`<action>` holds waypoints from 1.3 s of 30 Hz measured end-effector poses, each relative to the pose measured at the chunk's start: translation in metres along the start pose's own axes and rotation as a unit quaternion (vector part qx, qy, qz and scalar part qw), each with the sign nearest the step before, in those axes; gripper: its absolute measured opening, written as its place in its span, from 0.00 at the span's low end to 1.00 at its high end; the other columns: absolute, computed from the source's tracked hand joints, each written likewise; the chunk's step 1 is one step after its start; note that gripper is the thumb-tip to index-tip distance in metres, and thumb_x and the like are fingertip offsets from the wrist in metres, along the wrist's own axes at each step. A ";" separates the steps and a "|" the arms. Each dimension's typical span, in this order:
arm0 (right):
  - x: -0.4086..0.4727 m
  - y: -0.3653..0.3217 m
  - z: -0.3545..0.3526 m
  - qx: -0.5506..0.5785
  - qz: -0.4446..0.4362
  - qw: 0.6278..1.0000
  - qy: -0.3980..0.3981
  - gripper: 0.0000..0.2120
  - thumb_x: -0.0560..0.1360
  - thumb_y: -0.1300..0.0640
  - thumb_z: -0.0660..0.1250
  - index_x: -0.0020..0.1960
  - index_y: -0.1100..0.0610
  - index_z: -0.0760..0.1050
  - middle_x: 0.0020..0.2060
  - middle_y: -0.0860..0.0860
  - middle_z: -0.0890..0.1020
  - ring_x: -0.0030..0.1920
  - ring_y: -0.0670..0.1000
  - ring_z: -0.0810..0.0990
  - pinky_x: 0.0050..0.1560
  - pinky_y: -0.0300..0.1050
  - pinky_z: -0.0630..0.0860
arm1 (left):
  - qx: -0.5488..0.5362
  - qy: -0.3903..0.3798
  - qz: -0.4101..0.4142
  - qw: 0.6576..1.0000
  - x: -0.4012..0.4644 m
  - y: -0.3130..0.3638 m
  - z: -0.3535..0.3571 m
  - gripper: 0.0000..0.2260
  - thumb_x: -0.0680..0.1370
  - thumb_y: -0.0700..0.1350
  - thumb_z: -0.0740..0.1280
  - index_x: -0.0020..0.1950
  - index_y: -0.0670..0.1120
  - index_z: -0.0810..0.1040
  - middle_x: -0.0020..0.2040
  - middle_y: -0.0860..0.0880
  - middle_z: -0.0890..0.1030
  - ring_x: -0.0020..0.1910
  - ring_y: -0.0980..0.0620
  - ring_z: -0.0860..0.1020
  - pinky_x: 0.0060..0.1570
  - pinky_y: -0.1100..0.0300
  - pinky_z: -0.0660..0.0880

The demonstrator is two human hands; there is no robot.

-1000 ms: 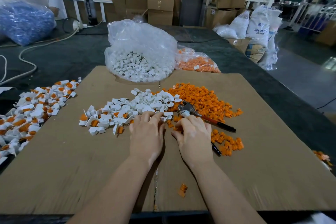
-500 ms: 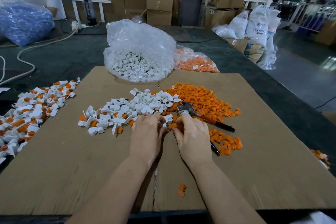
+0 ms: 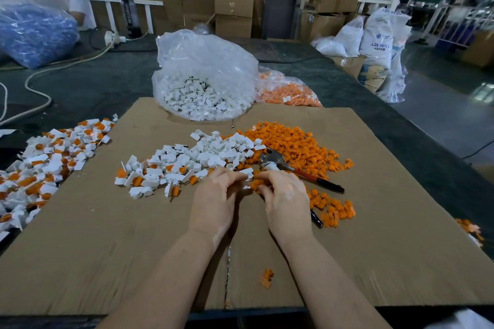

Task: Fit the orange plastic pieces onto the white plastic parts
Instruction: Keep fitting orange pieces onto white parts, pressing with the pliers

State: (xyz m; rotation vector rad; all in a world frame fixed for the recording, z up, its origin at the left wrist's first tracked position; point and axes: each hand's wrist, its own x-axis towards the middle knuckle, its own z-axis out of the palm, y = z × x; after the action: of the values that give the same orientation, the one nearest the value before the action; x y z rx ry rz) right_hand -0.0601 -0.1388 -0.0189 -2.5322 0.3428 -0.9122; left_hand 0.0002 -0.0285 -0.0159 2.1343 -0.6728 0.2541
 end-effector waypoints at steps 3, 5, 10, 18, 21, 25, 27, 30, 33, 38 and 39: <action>0.000 0.000 0.000 0.005 0.012 1.000 0.005 0.02 0.71 0.62 0.71 0.44 0.59 0.79 0.39 0.52 0.82 0.42 0.54 0.77 0.46 0.50 0.72 | 0.008 -0.012 0.011 1.000 0.000 0.001 -0.001 0.08 0.75 0.38 0.67 0.51 0.47 0.83 0.41 0.57 0.71 0.41 0.61 0.71 0.41 0.79 0.63; 0.000 0.000 0.000 0.002 0.015 1.000 0.005 0.02 0.71 0.62 0.71 0.42 0.59 0.78 0.37 0.52 0.81 0.40 0.54 0.76 0.45 0.50 0.72 | 0.018 -0.014 0.012 1.000 0.001 0.001 -0.001 0.07 0.76 0.39 0.67 0.50 0.48 0.83 0.41 0.55 0.71 0.41 0.58 0.71 0.41 0.79 0.64; 0.001 0.001 -0.001 -0.004 0.011 1.000 -0.003 0.02 0.74 0.60 0.68 0.44 0.59 0.79 0.40 0.52 0.81 0.43 0.53 0.76 0.48 0.50 0.71 | -0.005 -0.017 0.019 1.000 -0.001 0.003 -0.001 0.07 0.77 0.41 0.65 0.50 0.46 0.82 0.42 0.56 0.75 0.41 0.62 0.71 0.43 0.82 0.61; 0.000 0.000 -0.001 0.001 0.015 1.000 -0.015 0.05 0.75 0.58 0.67 0.42 0.58 0.77 0.38 0.51 0.80 0.42 0.52 0.75 0.47 0.46 0.66 | -0.046 -0.007 -0.060 0.997 0.000 -0.001 0.001 0.12 0.76 0.41 0.67 0.59 0.48 0.78 0.45 0.53 0.77 0.43 0.59 0.72 0.41 0.77 0.63; 0.000 0.000 -0.001 0.003 0.014 1.000 -0.017 0.05 0.74 0.58 0.67 0.40 0.58 0.77 0.37 0.51 0.79 0.41 0.51 0.74 0.46 0.46 0.65 | -0.051 -0.009 -0.079 0.996 0.001 -0.003 0.002 0.09 0.76 0.42 0.67 0.56 0.48 0.79 0.48 0.54 0.77 0.47 0.58 0.72 0.43 0.75 0.62; -0.002 0.000 0.000 0.005 0.009 1.000 -0.024 0.06 0.73 0.57 0.68 0.39 0.57 0.76 0.35 0.50 0.78 0.40 0.51 0.74 0.46 0.45 0.64 | -0.073 -0.013 -0.086 0.994 0.002 -0.003 0.002 0.03 0.77 0.43 0.65 0.49 0.50 0.77 0.43 0.55 0.78 0.43 0.58 0.74 0.38 0.73 0.66; -0.002 -0.001 0.000 0.008 0.002 1.000 -0.025 0.06 0.73 0.58 0.69 0.38 0.57 0.76 0.34 0.50 0.78 0.40 0.51 0.74 0.47 0.46 0.64 | -0.079 -0.009 -0.083 0.993 0.002 -0.003 0.002 0.04 0.78 0.43 0.65 0.46 0.52 0.75 0.40 0.56 0.76 0.40 0.60 0.73 0.37 0.77 0.67; -0.003 -0.001 0.000 0.009 -0.006 1.000 -0.016 0.06 0.71 0.59 0.70 0.37 0.58 0.75 0.32 0.50 0.77 0.37 0.52 0.74 0.44 0.45 0.64 | -0.090 -0.004 -0.077 0.993 0.000 -0.001 0.001 0.07 0.78 0.43 0.63 0.43 0.54 0.72 0.38 0.56 0.76 0.38 0.60 0.75 0.36 0.76 0.68; -0.002 -0.002 -0.001 0.015 -0.011 1.000 -0.013 0.07 0.71 0.60 0.70 0.36 0.58 0.75 0.31 0.50 0.76 0.36 0.52 0.74 0.43 0.46 0.66 | -0.110 -0.013 -0.080 0.991 -0.001 -0.001 0.002 0.05 0.78 0.42 0.63 0.45 0.53 0.72 0.40 0.52 0.79 0.39 0.55 0.78 0.40 0.69 0.72; -0.002 -0.001 -0.001 0.010 -0.016 1.000 -0.018 0.07 0.71 0.60 0.70 0.36 0.58 0.74 0.32 0.49 0.76 0.37 0.52 0.74 0.43 0.47 0.66 | -0.101 -0.027 -0.073 0.992 -0.001 -0.001 0.001 0.07 0.76 0.41 0.68 0.48 0.51 0.73 0.39 0.57 0.75 0.40 0.63 0.73 0.38 0.79 0.66; -0.002 -0.002 0.000 0.010 -0.016 1.000 -0.019 0.07 0.71 0.60 0.70 0.36 0.58 0.75 0.31 0.50 0.76 0.36 0.52 0.74 0.42 0.47 0.66 | -0.112 -0.027 -0.083 0.990 0.000 -0.001 0.000 0.07 0.75 0.40 0.68 0.48 0.51 0.73 0.39 0.56 0.76 0.39 0.63 0.73 0.37 0.79 0.66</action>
State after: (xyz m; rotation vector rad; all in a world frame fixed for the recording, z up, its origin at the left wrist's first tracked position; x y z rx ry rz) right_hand -0.0616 -0.1370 -0.0188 -2.5405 0.2812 -0.8743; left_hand 0.0010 -0.0282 -0.0169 1.9735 -0.5239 0.0275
